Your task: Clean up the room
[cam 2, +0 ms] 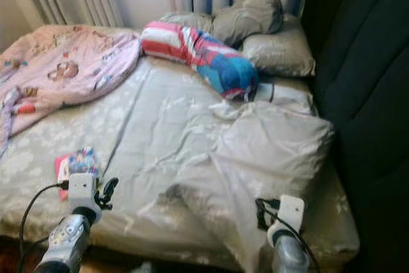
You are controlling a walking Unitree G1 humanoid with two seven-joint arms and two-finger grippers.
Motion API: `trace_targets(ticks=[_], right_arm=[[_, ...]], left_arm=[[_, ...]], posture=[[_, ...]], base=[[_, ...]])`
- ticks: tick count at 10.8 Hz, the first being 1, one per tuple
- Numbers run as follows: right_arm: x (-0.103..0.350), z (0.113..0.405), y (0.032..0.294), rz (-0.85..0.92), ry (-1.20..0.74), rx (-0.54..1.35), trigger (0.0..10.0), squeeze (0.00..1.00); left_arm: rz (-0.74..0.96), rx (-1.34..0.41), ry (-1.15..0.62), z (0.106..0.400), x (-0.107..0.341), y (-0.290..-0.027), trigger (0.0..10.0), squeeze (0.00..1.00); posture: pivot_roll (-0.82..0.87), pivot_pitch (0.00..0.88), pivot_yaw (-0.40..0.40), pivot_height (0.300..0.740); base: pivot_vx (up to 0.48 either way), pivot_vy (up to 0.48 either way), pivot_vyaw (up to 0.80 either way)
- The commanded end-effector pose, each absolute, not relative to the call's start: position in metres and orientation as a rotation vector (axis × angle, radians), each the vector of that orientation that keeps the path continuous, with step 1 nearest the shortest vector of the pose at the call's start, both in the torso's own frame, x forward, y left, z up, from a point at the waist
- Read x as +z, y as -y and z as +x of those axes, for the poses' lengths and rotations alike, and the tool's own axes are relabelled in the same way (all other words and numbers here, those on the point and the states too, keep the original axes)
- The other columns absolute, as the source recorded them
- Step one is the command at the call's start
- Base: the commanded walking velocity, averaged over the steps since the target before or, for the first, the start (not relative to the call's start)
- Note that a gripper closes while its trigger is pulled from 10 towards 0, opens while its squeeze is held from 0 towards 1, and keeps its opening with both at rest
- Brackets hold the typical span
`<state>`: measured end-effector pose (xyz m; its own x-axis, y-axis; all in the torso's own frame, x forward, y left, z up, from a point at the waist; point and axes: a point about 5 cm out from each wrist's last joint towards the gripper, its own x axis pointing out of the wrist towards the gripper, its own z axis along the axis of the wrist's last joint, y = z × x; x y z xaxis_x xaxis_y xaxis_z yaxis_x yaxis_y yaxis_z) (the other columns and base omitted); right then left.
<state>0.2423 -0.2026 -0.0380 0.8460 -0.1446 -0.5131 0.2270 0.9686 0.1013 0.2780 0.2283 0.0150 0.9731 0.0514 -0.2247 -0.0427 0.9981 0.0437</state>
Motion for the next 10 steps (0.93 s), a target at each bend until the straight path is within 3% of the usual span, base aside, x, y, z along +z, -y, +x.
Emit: trace_targets(ticks=[1, 4, 6, 7, 10], right_arm=[[-0.038, 0.243, 0.202, 0.169, -0.535, -0.200, 10.0, 0.00], [-0.030, 0.256, 0.198, 0.197, -0.521, -0.188, 10.0, 0.00], [-0.017, 0.271, 0.201, 0.334, -0.428, -0.226, 10.0, 0.00], [-0.012, 0.275, 0.204, 0.366, -0.402, -0.247, 10.0, 1.00], [-0.009, 0.281, 0.206, 0.406, -0.414, -0.279, 10.0, 1.00]], left_arm=[[0.040, 0.049, -0.243, 0.277, 0.014, -0.229, 10.0, 0.00], [0.048, 0.042, -0.231, 0.281, 0.018, -0.230, 10.0, 0.00], [0.058, 0.039, -0.227, 0.281, 0.019, -0.232, 10.0, 0.00], [0.062, 0.038, -0.230, 0.280, 0.018, -0.234, 10.0, 0.00], [0.083, 0.020, -0.235, 0.278, 0.018, -0.236, 10.0, 0.00]], posture=[[0.12, 0.081, -0.013, 0.649], [0.14, 0.085, -0.003, 0.649], [0.14, 0.086, 0.004, 0.649], [0.14, 0.091, 0.011, 0.649], [0.15, 0.111, 0.029, 0.649]], base=[[0.000, 0.000, 0.00], [0.000, 0.000, 0.00], [0.000, 0.000, 0.00], [0.000, 0.000, 0.00], [0.000, 0.000, 0.00]])
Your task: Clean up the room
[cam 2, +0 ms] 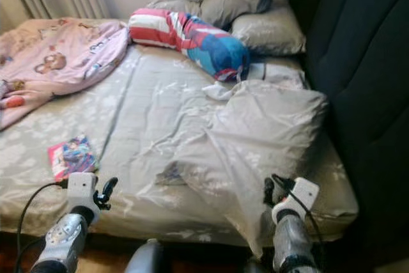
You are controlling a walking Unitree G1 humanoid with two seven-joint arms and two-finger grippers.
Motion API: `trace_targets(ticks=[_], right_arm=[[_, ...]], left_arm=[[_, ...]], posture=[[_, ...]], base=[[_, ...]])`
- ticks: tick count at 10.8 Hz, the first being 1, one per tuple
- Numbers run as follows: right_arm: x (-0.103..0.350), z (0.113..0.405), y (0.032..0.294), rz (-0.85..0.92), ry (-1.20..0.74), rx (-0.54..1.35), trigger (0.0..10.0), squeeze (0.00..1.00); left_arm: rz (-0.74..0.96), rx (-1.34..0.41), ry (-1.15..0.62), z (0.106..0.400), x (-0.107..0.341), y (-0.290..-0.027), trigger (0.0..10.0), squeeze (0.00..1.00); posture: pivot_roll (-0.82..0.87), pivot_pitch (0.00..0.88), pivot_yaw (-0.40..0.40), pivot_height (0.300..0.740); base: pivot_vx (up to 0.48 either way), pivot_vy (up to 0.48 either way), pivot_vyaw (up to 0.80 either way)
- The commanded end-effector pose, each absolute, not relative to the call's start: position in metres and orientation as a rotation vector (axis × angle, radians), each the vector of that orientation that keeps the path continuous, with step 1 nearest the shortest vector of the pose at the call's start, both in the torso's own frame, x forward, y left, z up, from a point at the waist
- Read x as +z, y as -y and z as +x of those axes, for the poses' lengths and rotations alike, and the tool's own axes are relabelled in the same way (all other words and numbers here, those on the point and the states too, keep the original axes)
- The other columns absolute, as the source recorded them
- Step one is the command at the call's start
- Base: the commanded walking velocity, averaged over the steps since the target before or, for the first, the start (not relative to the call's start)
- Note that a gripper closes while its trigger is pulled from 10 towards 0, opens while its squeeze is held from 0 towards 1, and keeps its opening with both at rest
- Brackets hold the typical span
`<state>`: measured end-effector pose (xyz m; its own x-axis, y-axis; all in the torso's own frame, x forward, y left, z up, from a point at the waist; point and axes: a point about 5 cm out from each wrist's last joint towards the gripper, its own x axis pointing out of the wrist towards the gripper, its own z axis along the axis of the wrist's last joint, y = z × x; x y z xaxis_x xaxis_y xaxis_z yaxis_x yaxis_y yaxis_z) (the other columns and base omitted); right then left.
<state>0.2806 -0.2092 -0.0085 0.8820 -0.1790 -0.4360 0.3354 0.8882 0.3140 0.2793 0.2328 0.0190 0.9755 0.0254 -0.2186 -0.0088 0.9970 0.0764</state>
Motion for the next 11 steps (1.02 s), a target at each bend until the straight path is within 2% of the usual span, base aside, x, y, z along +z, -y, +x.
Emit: trace_targets(ticks=[1, 2, 3, 7, 11], right_arm=[[-0.012, 0.280, 0.202, 0.401, -0.446, -0.247, 10.0, 1.00], [-0.014, 0.279, 0.201, 0.402, -0.460, -0.244, 10.0, 1.00], [-0.018, 0.276, 0.200, 0.417, -0.495, -0.254, 10.0, 0.00], [-0.030, 0.265, 0.187, 0.435, -0.578, -0.190, 10.0, 0.00], [-0.043, 0.249, 0.186, 0.427, -0.649, -0.241, 10.0, 0.00]], left_arm=[[0.086, 0.018, -0.234, 0.278, 0.018, -0.237, 10.0, 0.00], [0.097, 0.001, -0.232, 0.277, 0.019, -0.236, 10.0, 0.00], [0.107, -0.007, -0.232, 0.274, 0.018, -0.239, 10.0, 0.00], [0.135, -0.038, -0.230, 0.266, 0.018, -0.243, 10.0, 0.00], [0.147, -0.055, -0.228, 0.256, 0.018, -0.247, 10.0, 0.00]], posture=[[0.15, 0.114, 0.032, 0.649], [0.17, 0.127, 0.040, 0.649], [0.18, 0.131, 0.047, 0.649], [0.21, 0.158, 0.068, 0.649], [0.22, 0.187, 0.086, 0.649]], base=[[0.000, 0.000, 0.00], [0.000, 0.000, 0.00], [0.000, 0.000, 0.00], [0.000, 0.000, 0.00], [0.000, 0.000, 0.00]])
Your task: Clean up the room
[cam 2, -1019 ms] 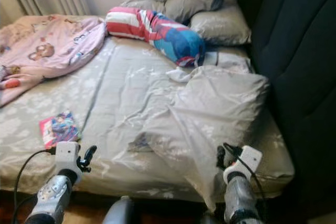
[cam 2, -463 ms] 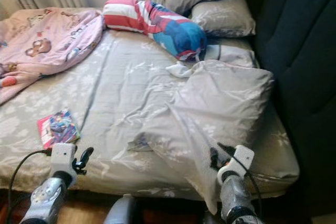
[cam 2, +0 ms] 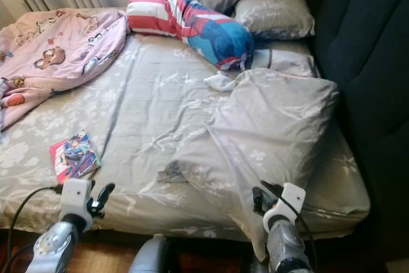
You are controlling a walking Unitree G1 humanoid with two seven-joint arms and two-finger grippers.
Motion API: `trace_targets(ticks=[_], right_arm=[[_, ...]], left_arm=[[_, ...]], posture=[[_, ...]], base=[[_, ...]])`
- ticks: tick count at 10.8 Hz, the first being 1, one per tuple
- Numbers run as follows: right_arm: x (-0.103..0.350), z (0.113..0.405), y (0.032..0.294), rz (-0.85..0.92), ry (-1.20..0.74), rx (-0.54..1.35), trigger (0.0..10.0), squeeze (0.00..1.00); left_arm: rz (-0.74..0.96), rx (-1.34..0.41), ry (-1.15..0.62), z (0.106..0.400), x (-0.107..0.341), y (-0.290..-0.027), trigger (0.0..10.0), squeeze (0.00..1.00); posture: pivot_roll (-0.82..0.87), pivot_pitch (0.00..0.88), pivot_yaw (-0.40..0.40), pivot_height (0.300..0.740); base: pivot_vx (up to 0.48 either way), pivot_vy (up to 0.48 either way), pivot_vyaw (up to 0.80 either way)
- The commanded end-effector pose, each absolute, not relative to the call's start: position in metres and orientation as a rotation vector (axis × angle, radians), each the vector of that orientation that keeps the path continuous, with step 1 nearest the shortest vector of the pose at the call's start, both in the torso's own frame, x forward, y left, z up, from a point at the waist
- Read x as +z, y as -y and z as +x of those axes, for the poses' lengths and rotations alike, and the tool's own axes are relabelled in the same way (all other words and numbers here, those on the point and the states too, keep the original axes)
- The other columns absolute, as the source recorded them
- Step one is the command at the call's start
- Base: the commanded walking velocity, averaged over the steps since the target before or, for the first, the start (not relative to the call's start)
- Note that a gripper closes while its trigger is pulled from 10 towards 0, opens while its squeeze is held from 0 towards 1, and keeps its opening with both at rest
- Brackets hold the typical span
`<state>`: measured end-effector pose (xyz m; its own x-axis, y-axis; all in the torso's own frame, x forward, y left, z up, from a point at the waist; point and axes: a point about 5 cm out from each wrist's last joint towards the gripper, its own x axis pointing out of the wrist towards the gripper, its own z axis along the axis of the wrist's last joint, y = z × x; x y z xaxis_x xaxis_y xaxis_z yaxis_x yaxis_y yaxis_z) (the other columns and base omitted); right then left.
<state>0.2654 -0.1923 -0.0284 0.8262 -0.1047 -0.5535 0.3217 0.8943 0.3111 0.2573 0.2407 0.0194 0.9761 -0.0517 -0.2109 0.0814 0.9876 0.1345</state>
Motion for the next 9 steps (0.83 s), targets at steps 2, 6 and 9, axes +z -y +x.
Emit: trace_targets(ticks=[2, 6, 9], right_arm=[[-0.050, 0.242, 0.180, 0.447, -0.684, -0.238, 10.0, 0.00], [-0.054, 0.238, 0.166, 0.475, -0.716, -0.200, 0.0, 0.00], [-0.056, 0.235, 0.171, 0.460, -0.725, -0.215, 0.0, 0.00]], left_arm=[[0.159, -0.062, -0.227, 0.250, 0.020, -0.250, 10.0, 0.00], [0.201, -0.072, -0.233, 0.241, 0.026, -0.259, 10.0, 0.00], [0.208, -0.070, -0.244, 0.237, 0.028, -0.258, 10.0, 0.00]], posture=[[0.24, 0.209, 0.099, 0.649], [0.26, 0.249, 0.125, 0.649], [0.27, 0.259, 0.122, 0.649]], base=[[0.000, 0.000, 0.00], [0.000, 0.000, 0.00], [0.000, 0.000, 0.00]])
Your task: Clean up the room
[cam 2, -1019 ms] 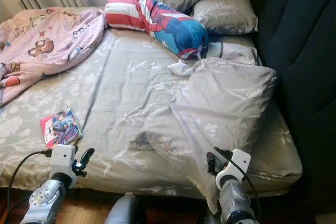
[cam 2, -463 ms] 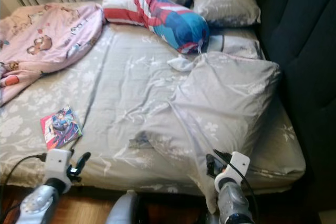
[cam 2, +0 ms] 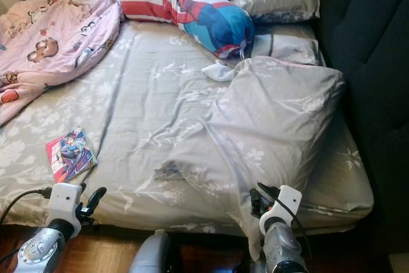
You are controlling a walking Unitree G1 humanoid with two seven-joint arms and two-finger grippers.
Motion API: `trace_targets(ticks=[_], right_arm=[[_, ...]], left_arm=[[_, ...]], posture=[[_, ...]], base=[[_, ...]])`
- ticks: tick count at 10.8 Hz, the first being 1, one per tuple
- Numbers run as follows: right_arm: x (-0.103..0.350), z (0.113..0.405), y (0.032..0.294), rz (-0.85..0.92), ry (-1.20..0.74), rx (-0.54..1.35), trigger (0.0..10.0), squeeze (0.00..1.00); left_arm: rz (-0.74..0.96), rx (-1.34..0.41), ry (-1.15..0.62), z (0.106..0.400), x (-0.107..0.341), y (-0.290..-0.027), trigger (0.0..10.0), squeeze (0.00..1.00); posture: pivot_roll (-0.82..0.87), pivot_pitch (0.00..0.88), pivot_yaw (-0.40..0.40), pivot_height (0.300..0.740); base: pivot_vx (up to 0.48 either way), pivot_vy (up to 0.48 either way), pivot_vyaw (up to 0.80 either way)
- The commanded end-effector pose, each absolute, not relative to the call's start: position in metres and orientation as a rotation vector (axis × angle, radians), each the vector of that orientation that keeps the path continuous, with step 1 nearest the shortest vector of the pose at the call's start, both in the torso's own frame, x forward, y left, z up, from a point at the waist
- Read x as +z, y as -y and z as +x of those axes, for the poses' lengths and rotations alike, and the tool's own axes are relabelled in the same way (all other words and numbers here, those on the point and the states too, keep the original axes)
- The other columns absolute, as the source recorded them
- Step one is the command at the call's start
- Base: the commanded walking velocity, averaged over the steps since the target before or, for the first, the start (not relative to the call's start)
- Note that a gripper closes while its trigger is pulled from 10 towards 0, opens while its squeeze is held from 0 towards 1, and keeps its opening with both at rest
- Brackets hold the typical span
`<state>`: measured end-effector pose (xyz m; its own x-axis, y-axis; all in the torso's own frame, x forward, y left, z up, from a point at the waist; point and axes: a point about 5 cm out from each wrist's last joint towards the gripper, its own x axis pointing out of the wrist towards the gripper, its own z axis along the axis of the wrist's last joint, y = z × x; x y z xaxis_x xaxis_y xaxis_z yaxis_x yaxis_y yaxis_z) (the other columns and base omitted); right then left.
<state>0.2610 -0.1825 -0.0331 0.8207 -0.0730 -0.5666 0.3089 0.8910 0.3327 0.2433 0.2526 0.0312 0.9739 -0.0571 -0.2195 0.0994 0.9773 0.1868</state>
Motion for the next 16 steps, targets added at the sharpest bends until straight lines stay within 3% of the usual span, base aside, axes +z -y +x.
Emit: trace_targets(ticks=[1, 13, 14, 15, 16], right_arm=[[-0.056, 0.235, 0.171, 0.462, -0.724, -0.216, 0.0, 0.00], [-0.053, 0.237, 0.187, 0.375, -0.706, -0.276, 0.0, 0.00], [-0.052, 0.237, 0.194, 0.285, -0.726, -0.297, 6.1, 0.00], [-0.049, 0.240, 0.201, 0.248, -0.715, -0.325, 10.0, 0.00], [-0.042, 0.246, 0.210, 0.233, -0.677, -0.359, 10.0, 0.00]], left_arm=[[0.209, -0.069, -0.247, 0.236, 0.028, -0.258, 10.0, 0.00], [0.209, -0.044, -0.267, 0.240, 0.025, -0.255, 10.0, 0.00], [0.208, -0.042, -0.265, 0.241, 0.025, -0.255, 10.0, 0.00], [0.207, -0.042, -0.265, 0.242, 0.025, -0.254, 10.0, 0.00], [0.204, -0.040, -0.265, 0.243, 0.025, -0.253, 10.0, 0.00]], posture=[[0.27, 0.259, 0.122, 0.649], [0.25, 0.234, 0.103, 0.649], [0.24, 0.233, 0.103, 0.649], [0.24, 0.231, 0.100, 0.649], [0.23, 0.229, 0.099, 0.649]], base=[[0.000, 0.000, 0.00], [0.000, 0.000, 0.00], [0.000, 0.000, 0.00], [0.000, 0.000, 0.00], [0.000, 0.000, 0.00]])
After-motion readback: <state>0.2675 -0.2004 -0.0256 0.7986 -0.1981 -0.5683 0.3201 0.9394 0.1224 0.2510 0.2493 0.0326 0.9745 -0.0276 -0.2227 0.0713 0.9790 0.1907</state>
